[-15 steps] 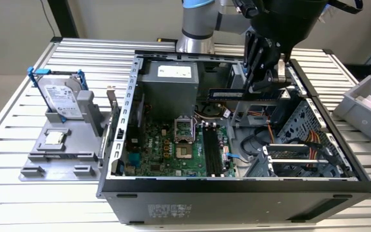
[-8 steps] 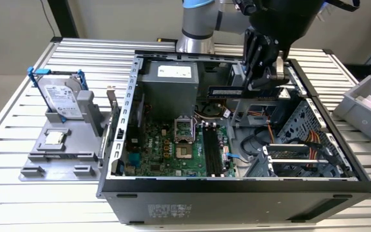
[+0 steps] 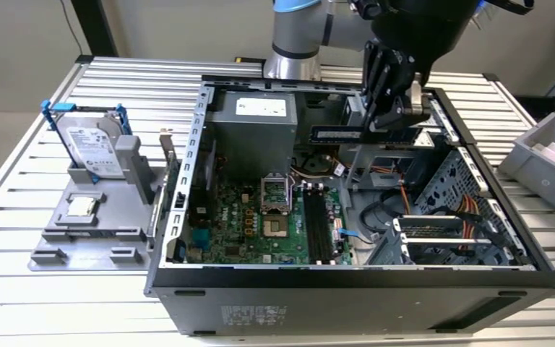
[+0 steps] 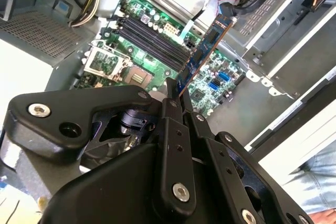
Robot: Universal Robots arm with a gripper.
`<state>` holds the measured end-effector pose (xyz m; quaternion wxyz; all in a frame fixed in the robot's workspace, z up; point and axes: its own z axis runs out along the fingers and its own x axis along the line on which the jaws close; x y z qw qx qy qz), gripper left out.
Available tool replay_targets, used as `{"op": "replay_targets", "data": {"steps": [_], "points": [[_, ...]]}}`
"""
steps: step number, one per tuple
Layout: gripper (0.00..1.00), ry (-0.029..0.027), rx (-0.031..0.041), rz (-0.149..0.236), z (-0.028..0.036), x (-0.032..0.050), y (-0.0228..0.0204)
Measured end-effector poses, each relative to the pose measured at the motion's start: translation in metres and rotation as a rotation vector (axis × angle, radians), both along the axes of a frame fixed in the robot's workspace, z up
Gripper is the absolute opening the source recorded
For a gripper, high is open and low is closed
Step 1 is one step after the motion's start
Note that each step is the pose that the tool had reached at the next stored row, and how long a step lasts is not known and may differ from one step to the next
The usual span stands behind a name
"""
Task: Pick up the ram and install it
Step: 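Pick up the ram and move it above insertion slot, then insert the ram into the slot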
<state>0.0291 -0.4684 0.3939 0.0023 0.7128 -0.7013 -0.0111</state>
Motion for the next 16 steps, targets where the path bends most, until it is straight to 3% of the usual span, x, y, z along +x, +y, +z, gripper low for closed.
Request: {"op": "replay_targets", "data": {"steps": [11, 16], "points": [[0.0, 0.0004, 0.0001, 0.0, -0.0002, 0.0, 0.002], [0.0, 0.0005, 0.0001, 0.0, -0.0003, -0.0001, 0.0062]]}}
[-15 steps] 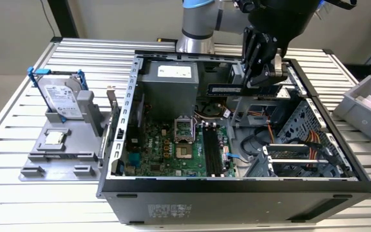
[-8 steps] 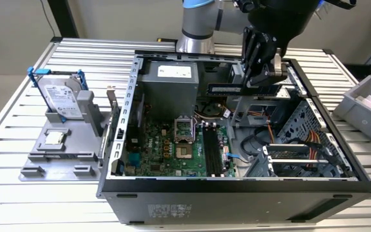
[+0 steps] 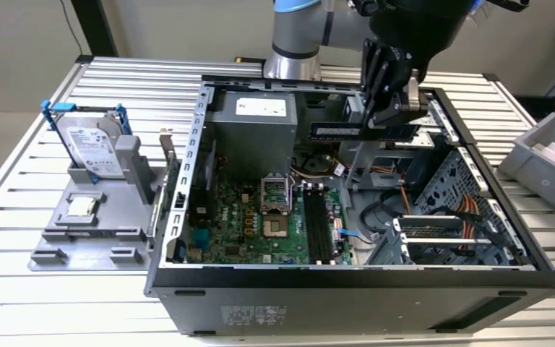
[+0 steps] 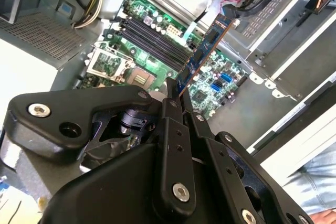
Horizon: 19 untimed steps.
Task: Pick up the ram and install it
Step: 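Insert the ram into the slot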
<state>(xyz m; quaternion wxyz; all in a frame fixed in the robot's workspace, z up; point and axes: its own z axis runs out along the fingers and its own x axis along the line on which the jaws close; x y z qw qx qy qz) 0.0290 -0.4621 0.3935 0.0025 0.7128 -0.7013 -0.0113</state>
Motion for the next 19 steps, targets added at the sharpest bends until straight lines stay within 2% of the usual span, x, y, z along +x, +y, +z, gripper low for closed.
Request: {"op": "replay_targets", "data": {"steps": [7, 19], "points": [[0.0, -0.0001, 0.0, 0.0, -0.0001, 0.0001, 0.0073], [0.0, -0.0001, 0.0, 0.0, -0.0001, 0.0, 0.0084]]}}
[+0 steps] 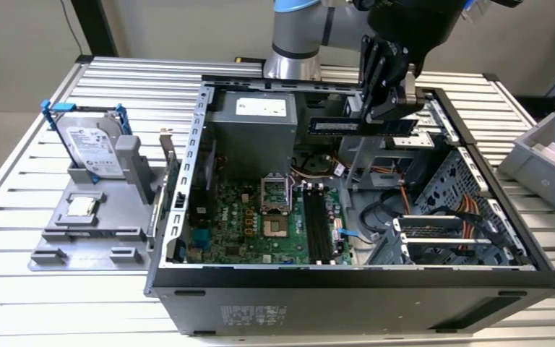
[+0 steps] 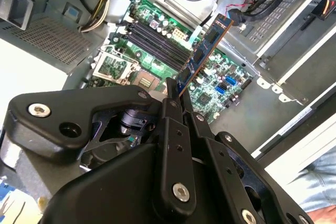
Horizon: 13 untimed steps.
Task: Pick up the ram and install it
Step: 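Insert the ram into the slot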
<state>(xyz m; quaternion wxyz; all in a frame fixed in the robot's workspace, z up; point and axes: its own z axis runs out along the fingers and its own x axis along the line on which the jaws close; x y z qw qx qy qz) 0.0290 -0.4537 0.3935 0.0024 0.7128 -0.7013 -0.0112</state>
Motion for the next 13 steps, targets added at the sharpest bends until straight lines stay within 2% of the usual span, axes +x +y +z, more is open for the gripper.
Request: {"op": "replay_targets", "data": {"steps": [7, 13], "points": [[0.0, 0.0, 0.0, -0.007, 0.0, 0.0, 0.0], [0.0, 0.0, 0.0, -0.033, 0.0, 0.0, 0.0001]]}}
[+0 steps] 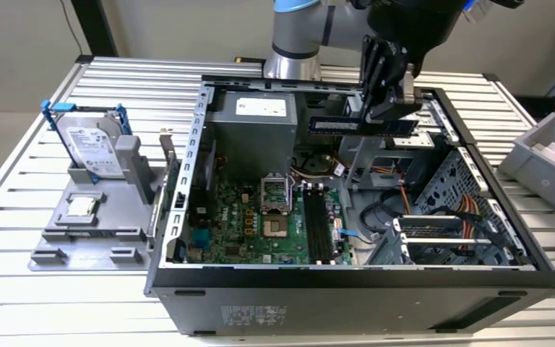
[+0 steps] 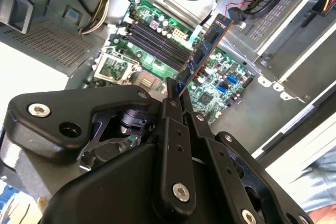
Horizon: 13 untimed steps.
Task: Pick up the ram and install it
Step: 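Insert the ram into the slot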
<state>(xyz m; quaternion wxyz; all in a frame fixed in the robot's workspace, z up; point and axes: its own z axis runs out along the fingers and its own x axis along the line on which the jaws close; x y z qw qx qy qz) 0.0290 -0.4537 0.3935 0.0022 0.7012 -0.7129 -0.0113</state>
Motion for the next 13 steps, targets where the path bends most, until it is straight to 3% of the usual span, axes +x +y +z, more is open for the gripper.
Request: {"op": "replay_targets", "data": {"steps": [13], "points": [[0.0, 0.0, -0.0001, -0.011, 0.0, -0.0025, 0.0002]]}}
